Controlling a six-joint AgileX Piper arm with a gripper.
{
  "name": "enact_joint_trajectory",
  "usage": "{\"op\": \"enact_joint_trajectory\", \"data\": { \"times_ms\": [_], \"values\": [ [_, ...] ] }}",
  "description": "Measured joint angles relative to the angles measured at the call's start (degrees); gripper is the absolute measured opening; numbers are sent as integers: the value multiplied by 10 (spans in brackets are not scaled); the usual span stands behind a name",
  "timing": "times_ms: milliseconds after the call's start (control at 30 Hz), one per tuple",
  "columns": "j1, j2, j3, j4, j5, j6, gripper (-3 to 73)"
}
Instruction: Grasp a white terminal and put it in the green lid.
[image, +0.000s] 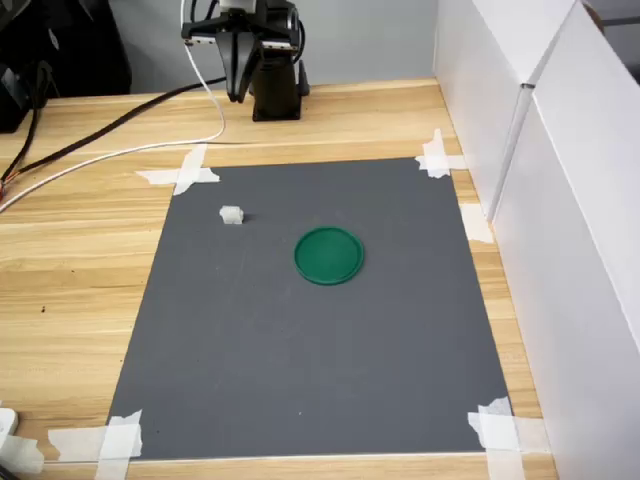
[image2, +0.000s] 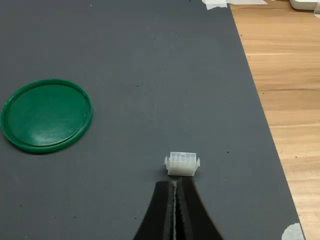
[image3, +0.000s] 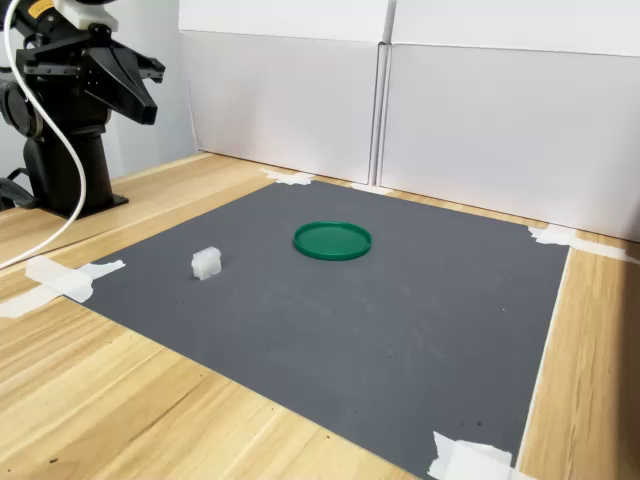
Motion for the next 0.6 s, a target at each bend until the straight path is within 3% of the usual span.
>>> {"op": "enact_joint_trajectory", "data": {
  "times_ms": [600],
  "values": [
    [0, 0, 0, 0, -4, 0, -17]
  ]
}}
